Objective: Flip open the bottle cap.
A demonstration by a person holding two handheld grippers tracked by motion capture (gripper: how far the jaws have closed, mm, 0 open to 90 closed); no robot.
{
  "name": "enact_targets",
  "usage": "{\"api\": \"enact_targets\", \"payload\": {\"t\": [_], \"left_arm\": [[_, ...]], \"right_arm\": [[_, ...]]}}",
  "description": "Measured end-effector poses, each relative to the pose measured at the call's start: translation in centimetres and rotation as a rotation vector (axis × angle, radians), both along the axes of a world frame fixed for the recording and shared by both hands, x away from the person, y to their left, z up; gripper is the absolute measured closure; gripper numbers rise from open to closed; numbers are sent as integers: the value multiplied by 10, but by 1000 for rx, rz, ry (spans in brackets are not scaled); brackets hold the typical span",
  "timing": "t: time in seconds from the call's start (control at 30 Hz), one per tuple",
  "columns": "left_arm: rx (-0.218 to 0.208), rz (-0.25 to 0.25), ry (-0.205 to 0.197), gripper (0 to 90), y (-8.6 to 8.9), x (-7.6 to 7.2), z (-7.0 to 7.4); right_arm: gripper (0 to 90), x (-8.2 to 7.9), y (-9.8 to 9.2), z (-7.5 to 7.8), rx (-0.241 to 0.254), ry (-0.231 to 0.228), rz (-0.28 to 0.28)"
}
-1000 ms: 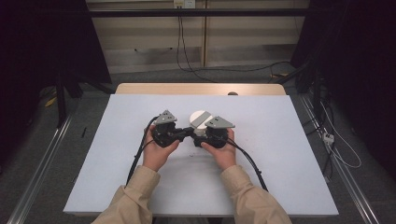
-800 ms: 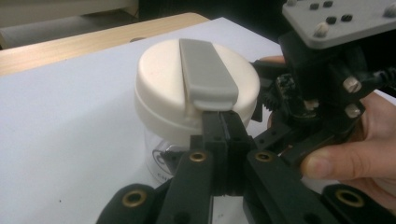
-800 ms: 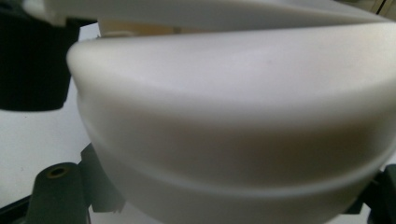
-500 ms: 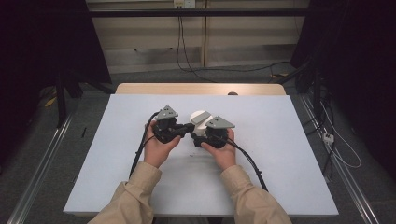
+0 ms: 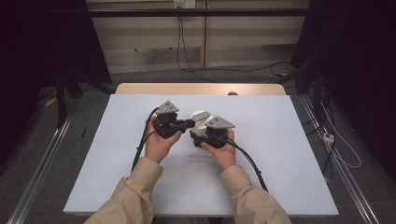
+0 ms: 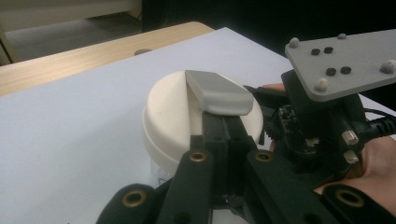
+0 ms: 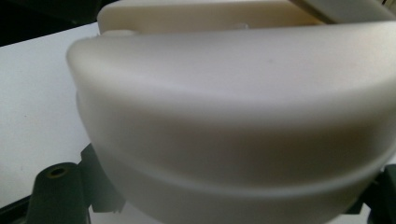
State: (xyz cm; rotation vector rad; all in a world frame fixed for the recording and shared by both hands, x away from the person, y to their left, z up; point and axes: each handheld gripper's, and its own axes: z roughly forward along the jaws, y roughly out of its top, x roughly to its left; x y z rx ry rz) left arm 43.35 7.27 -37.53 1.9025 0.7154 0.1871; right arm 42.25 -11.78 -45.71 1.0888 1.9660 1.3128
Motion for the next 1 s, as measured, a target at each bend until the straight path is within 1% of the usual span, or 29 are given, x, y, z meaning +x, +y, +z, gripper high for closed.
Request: {"api": "enact_targets", "payload": {"t": [0.33,0.43,0.57,0.7,0.83,1.0], "left_arm": [[1,0,-8,900,-4,4,6],[1,1,-3,900,-5,6,7],[10,-1,-9,900,-8,8,8],[6,-4,-5,900,-11,9,10],[5,1,-13,900,-13,11,11],[5,-3,-11,900,-14,13,13]], "right_arm": [[188,0,0,0,-1,0,0],[188,0,0,0,-2,-1,0],[188,0,0,0,0,-1,1],[188,0,0,0,0,1,-1],[188,0,0,0,0,-1,0],[188,0,0,0,0,-1,1]]}}
